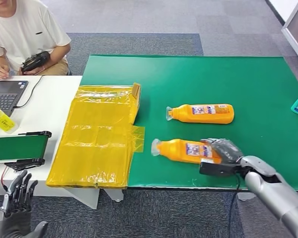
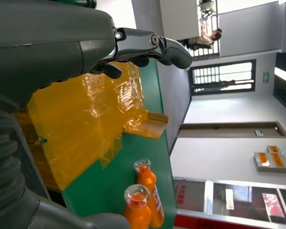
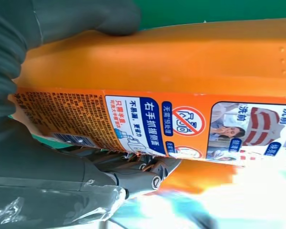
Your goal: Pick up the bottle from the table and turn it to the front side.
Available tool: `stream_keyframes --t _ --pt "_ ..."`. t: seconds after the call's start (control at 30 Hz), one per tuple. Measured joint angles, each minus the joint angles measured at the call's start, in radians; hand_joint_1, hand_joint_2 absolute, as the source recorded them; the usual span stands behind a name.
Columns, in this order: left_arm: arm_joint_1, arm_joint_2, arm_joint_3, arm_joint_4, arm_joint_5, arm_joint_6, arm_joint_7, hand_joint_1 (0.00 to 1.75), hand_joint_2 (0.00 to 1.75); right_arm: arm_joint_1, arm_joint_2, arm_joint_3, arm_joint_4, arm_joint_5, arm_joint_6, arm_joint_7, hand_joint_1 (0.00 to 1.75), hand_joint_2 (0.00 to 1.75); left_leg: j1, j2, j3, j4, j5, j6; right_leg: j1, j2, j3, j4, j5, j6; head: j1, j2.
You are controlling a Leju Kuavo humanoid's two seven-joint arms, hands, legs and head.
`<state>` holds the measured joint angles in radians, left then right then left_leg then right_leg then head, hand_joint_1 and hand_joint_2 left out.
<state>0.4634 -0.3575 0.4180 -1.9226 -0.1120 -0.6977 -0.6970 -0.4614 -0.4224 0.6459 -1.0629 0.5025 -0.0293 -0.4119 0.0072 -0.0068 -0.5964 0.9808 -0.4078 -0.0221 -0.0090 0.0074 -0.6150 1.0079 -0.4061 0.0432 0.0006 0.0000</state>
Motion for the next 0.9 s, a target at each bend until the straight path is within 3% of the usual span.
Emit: stream_keyframes --t 0.13,0.2,0.3,0.63,0.9 --pt "-0.027 0.013 -0.117 0.000 0.015 0.081 0.016 0.00 1.75 0.157 0.188 -0.107 -0.183 0.179 -0.139 -0.027 1.75 1.75 0.001 0.000 0.000 0.000 0.000 -0.003 0.002 0.000 -0.002 0.001 -0.001 -0.002 -0.001 0.000" --pt "-0.048 0.031 -0.195 0.001 0.042 0.135 0.038 0.00 1.75 0.201 0.279 -0.140 -0.253 0.195 -0.139 -0.038 1.75 1.75 0.002 0.000 0.000 0.000 0.001 -0.004 0.003 -0.001 -0.002 0.001 -0.002 -0.003 -0.001 0.000" --pt "-0.073 0.066 -0.309 0.007 0.064 0.209 0.050 0.00 1.75 0.237 0.369 -0.179 -0.315 0.196 -0.125 -0.054 1.75 1.75 0.002 0.000 0.000 0.000 0.001 -0.004 0.003 -0.001 -0.002 0.001 -0.001 -0.004 0.000 0.000" --pt "-0.100 0.148 -0.468 0.022 0.087 0.253 0.059 0.00 1.75 0.292 0.478 -0.250 -0.372 0.202 -0.089 -0.120 1.75 1.75 0.001 0.000 0.000 0.000 0.000 -0.003 0.001 -0.001 -0.002 0.000 0.000 -0.002 0.000 0.000" --pt "-0.179 0.183 -0.613 0.033 0.078 0.334 0.088 0.00 1.75 0.334 0.567 -0.187 -0.355 0.281 -0.145 -0.139 1.75 1.75 0.001 0.000 0.000 0.000 0.001 -0.003 0.002 -0.001 -0.002 0.000 -0.001 -0.003 -0.001 0.000"
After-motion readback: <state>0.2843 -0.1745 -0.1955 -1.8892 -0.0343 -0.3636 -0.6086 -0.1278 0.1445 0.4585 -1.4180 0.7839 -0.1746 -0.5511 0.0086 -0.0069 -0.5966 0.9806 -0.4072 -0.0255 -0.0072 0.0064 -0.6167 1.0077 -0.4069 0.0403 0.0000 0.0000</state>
